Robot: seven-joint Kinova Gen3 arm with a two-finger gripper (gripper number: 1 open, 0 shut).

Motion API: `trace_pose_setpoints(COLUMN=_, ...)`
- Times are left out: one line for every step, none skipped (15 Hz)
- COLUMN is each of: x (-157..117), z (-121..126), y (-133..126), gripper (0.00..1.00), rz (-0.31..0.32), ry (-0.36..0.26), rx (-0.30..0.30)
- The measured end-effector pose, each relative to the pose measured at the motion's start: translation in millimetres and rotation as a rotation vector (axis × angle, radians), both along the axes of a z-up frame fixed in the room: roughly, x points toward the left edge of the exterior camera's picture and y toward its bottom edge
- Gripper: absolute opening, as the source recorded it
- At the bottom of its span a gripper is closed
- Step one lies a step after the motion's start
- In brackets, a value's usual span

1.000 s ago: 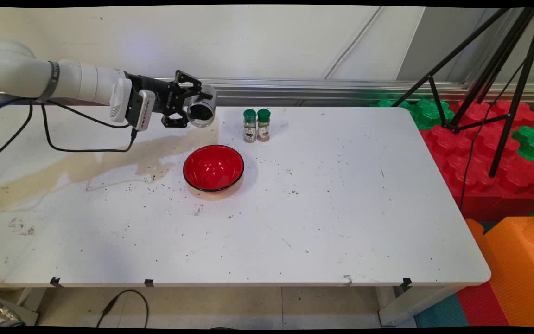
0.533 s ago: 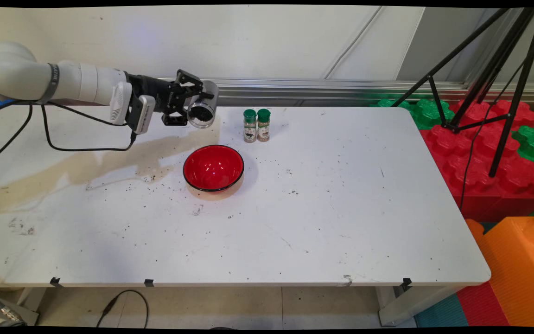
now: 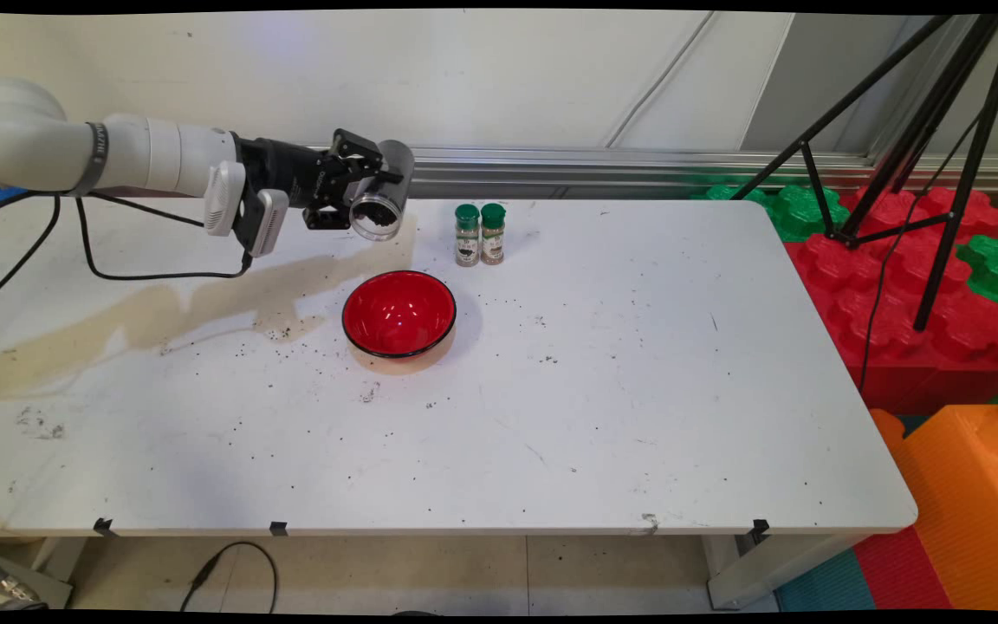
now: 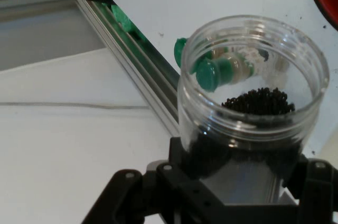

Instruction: Pour the black seasoning powder in the red bowl

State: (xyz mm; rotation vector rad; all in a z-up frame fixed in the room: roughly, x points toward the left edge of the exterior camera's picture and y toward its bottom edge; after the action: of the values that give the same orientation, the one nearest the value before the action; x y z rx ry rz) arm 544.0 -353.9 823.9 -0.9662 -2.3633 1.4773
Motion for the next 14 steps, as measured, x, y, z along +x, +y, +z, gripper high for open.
trace_pose_setpoints(x=-0.6, z=0.4, y=0.5, gripper=0.00, rz=-0.009, ry=-0.011, rx=-0.012)
trace_pose_setpoints(x=-1.1, z=0.8, y=0.9, gripper=0.00, rz=-0.016, ry=-0.020, rx=-0.022)
trace_pose_setpoints(x=-1.6, z=1.0, y=1.4, gripper=0.00, rz=-0.023, ry=-0.031, rx=-0.034)
trace_pose_setpoints(x=-2.0, z=1.3, y=1.8, gripper=0.00, rz=-0.030, ry=-0.039, rx=-0.043)
trace_pose_setpoints(x=-2.4, z=1.4, y=2.3, gripper=0.00, rz=-0.037, ry=-0.049, rx=-0.054)
trace_pose_setpoints(x=-2.8, z=1.6, y=2.8, gripper=0.00, rz=-0.045, ry=-0.059, rx=-0.065)
trace_pose_setpoints(x=-3.2, z=1.8, y=3.2, gripper=0.00, rz=-0.052, ry=-0.068, rx=-0.075)
trace_pose_setpoints(x=-3.5, z=1.9, y=3.4, gripper=0.00, rz=-0.056, ry=-0.073, rx=-0.082)
trace_pose_setpoints(x=-3.9, z=2.1, y=3.8, gripper=0.00, rz=-0.063, ry=-0.082, rx=-0.091)
trace_pose_setpoints(x=-4.5, z=2.3, y=4.2, gripper=0.00, rz=-0.071, ry=-0.090, rx=-0.103)
trace_pose_setpoints(x=-5.2, z=2.4, y=4.7, gripper=0.00, rz=-0.079, ry=-0.099, rx=-0.113)
trace_pose_setpoints(x=-5.7, z=2.6, y=5.1, gripper=0.00, rz=-0.086, ry=-0.106, rx=-0.123)
trace_pose_setpoints(x=-6.5, z=2.8, y=5.7, gripper=0.00, rz=-0.094, ry=-0.114, rx=-0.133)
trace_pose_setpoints(x=-7.2, z=2.9, y=6.4, gripper=0.00, rz=-0.103, ry=-0.121, rx=-0.144)
